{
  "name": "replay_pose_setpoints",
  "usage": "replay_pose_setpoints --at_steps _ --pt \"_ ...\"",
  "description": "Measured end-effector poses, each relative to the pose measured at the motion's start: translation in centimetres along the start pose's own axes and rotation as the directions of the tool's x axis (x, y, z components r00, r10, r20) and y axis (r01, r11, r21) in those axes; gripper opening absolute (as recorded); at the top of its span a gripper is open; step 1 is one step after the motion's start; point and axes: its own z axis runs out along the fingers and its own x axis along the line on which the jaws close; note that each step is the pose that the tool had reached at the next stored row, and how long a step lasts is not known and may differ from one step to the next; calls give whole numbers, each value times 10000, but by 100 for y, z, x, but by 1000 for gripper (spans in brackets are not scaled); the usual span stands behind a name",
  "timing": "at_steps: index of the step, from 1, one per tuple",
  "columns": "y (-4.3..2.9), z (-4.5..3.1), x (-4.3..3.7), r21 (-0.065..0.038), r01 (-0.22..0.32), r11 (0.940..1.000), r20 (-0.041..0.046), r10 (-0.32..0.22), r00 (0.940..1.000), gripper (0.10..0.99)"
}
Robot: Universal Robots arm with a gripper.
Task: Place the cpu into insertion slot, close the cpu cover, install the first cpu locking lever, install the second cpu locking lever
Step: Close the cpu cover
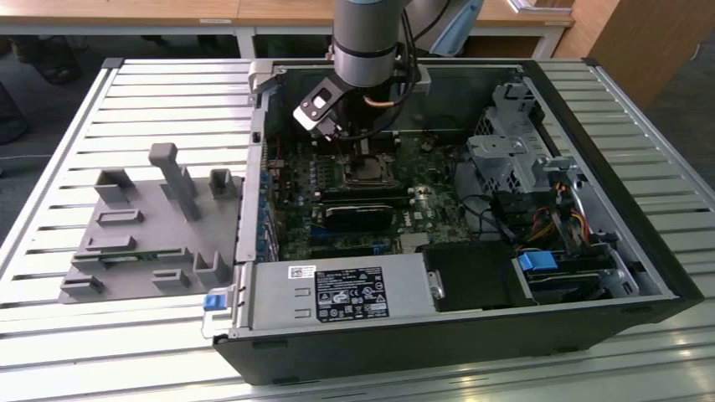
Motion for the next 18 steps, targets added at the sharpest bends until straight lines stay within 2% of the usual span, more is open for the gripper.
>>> replay_pose_setpoints --at_steps 8,13,14,16,18 --pt "-6 47 -3 4 0 10000 5 0 10000 106" --pt "20 51 -2 -13 18 10000 0 -18 10000 106" --pt "194 39 4 -140 104 9998 -6 -104 9999 106" --pt "192 -5 5 -137 106 9999 -1 -106 9999 106" --pt "192 -5 5 -141 107 9998 -4 -107 9999 106"
